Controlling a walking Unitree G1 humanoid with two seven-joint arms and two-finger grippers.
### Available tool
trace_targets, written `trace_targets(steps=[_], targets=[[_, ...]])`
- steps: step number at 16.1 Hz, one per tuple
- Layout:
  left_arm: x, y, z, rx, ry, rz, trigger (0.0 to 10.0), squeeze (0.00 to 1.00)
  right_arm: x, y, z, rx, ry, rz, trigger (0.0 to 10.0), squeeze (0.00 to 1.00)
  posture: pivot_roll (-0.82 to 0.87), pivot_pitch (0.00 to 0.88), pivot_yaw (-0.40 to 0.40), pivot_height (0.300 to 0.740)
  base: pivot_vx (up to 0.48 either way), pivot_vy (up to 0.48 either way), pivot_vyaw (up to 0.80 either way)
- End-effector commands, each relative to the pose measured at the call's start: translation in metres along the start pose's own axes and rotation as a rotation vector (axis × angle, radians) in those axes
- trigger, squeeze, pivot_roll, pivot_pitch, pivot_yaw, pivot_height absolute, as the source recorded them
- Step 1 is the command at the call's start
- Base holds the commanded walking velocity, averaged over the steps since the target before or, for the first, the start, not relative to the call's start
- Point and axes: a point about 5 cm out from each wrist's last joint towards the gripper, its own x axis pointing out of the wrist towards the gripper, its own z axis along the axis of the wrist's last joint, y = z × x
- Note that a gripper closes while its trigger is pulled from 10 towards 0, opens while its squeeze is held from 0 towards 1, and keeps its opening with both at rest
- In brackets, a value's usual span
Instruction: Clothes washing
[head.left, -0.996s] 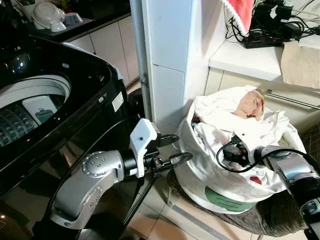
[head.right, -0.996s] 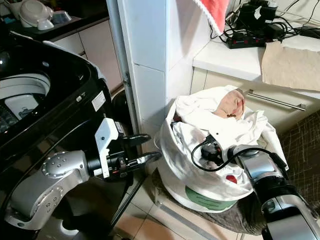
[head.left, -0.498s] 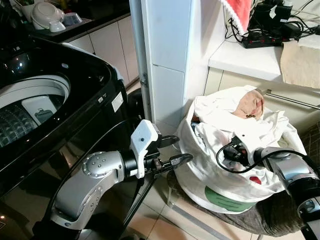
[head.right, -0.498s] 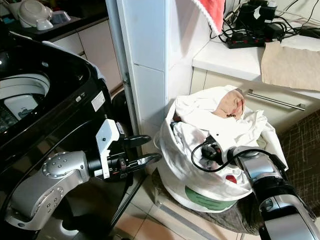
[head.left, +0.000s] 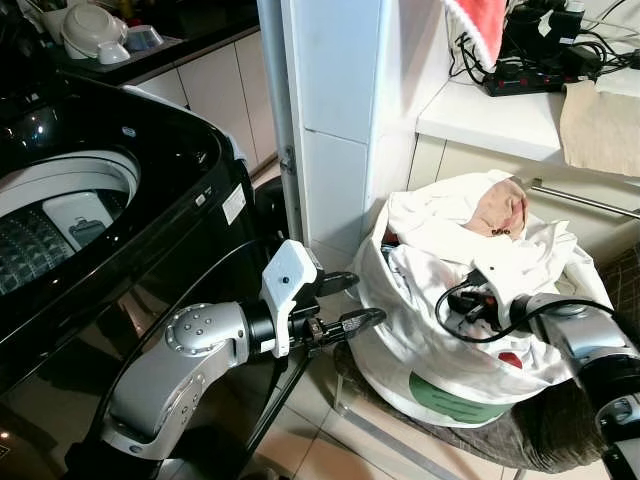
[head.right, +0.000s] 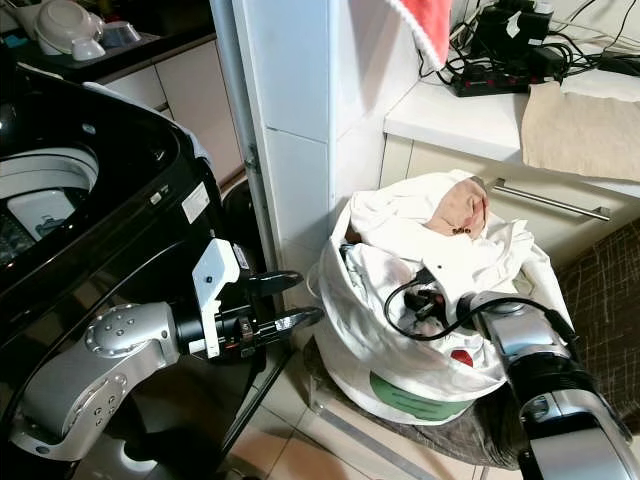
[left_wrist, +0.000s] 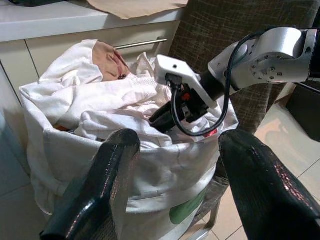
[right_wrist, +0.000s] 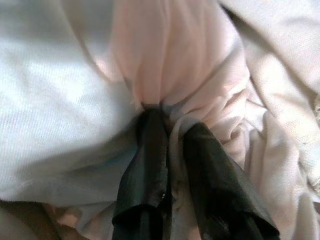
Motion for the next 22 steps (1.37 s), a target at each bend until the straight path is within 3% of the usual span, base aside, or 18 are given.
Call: trace_targets(steps=[1,2,7,10,11,14,17,19,20,22], targets=[[-0.002,0.003,0.002,0.027,0.008,0.027,10.0,0.0,-0.011,-0.004,0.017,0.022,-0.085,0.038,0.0,0.0,-0.07,0.0,0.069,0.74,0.0,0.0,0.0],[-0.002,0.005,0.005,0.032,-0.009,0.04,10.0,0.0,-0.018,-0.005,0.024,0.03,-0.126,0.059,0.0,0.0,-0.07,0.0,0.069,0.74,0.0,0.0,0.0],[0.004,0.015,0.041,0.155,-0.202,0.142,10.0,0.0,-0.099,-0.01,0.102,0.028,-0.577,0.231,0.0,0.0,-0.07,0.0,0.067,0.74,0.0,0.0,0.0],[0.008,0.016,0.065,0.196,-0.333,0.173,10.0,0.0,-0.128,-0.002,0.13,0.019,-0.739,0.303,0.0,0.0,-0.09,0.0,0.069,0.74,0.0,0.0,0.0],[0.013,0.013,0.076,0.186,-0.372,0.144,10.0,1.0,-0.139,0.007,0.143,0.009,-0.81,0.366,0.0,0.0,-0.09,0.0,0.067,0.74,0.0,0.0,0.0],[0.03,0.011,0.089,0.213,-0.428,0.139,10.0,1.0,-0.16,0.035,0.176,-0.003,-0.973,0.543,0.0,0.0,-0.09,0.0,0.062,0.74,0.0,0.0,0.0],[0.039,0.013,0.09,0.215,-0.433,0.155,10.0,1.0,-0.164,0.049,0.187,0.002,-1.017,0.622,0.0,0.0,-0.08,0.0,0.06,0.74,0.0,0.0,0.0],[0.046,0.008,0.097,0.134,-0.503,0.121,10.0,0.94,-0.164,0.06,0.191,-0.017,-1.001,0.651,0.0,0.0,-0.09,0.0,0.059,0.74,0.0,0.0,0.0],[0.048,0.002,0.099,0.055,-0.552,0.07,10.0,0.0,-0.164,0.066,0.193,-0.023,-0.996,0.675,0.0,0.0,-0.09,0.0,0.059,0.74,0.0,0.0,0.0],[0.054,-0.004,0.097,-0.035,-0.589,0.012,10.0,0.0,-0.161,0.075,0.194,-0.029,-0.983,0.699,0.0,0.0,-0.09,0.0,0.06,0.74,0.0,0.0,0.0]])
